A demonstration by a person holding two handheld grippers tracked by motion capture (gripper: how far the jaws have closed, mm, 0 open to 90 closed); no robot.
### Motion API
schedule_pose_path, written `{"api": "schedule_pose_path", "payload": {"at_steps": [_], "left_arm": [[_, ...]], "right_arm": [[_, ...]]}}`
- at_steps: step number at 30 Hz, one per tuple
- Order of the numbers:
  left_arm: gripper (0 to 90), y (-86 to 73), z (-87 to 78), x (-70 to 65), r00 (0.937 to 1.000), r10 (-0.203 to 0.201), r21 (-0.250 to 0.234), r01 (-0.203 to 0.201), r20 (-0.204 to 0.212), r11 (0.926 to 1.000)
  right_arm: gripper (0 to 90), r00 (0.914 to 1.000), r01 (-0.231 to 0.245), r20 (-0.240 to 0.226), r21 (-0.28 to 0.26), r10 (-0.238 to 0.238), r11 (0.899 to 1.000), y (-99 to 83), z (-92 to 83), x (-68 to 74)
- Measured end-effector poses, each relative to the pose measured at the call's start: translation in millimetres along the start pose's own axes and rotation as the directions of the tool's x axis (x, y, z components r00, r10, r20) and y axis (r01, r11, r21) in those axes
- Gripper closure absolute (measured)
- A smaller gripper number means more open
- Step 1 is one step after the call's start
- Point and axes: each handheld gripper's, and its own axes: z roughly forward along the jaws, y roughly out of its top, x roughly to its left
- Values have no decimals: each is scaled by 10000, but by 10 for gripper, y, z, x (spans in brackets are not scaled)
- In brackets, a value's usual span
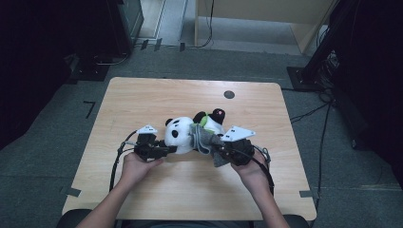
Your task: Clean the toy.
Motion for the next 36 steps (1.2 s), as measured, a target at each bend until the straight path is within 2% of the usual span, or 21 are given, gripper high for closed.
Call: {"api": "schedule_pose_path", "payload": {"at_steps": [5,10,15,19,23,28,31,33,36], "left_arm": [[485,-2,1,-2,10000,30,10,-30,-4,10000],[485,-8,3,-4,9998,172,53,-172,-83,9998],[484,-8,3,1,9999,142,31,-142,-53,9999],[484,-9,1,4,9999,125,7,-125,-28,9999],[482,-9,-1,8,9999,134,-21,-134,-19,9999],[478,-8,-1,11,9999,157,-37,-157,-17,9999],[477,-9,-1,10,9998,193,-30,-193,-34,9998],[477,-10,0,9,9997,223,-36,-223,-40,9997],[475,-12,0,8,9997,237,-38,-237,-36,9997]], "right_arm": [[768,9992,-351,164,-428,358,9985,8,-127,-140],[769,9932,-663,922,-610,718,9959,-19,-263,-286],[769,9855,-1096,1236,-599,1163,9922,-101,-291,-457],[769,9780,-1588,1265,-636,1658,9853,-202,-264,-604],[769,9678,-1994,1454,-550,2054,9784,-331,-211,-776],[768,9458,-2904,1358,-528,2950,9554,-527,-123,-1041],[766,9379,-3121,1440,-475,3157,9489,-611,-63,-1151],[764,9273,-3437,1415,-452,3466,9380,-664,-14,-1228],[761,9225,-3509,1604,-311,3512,9359,-720,60,-1302]]}}
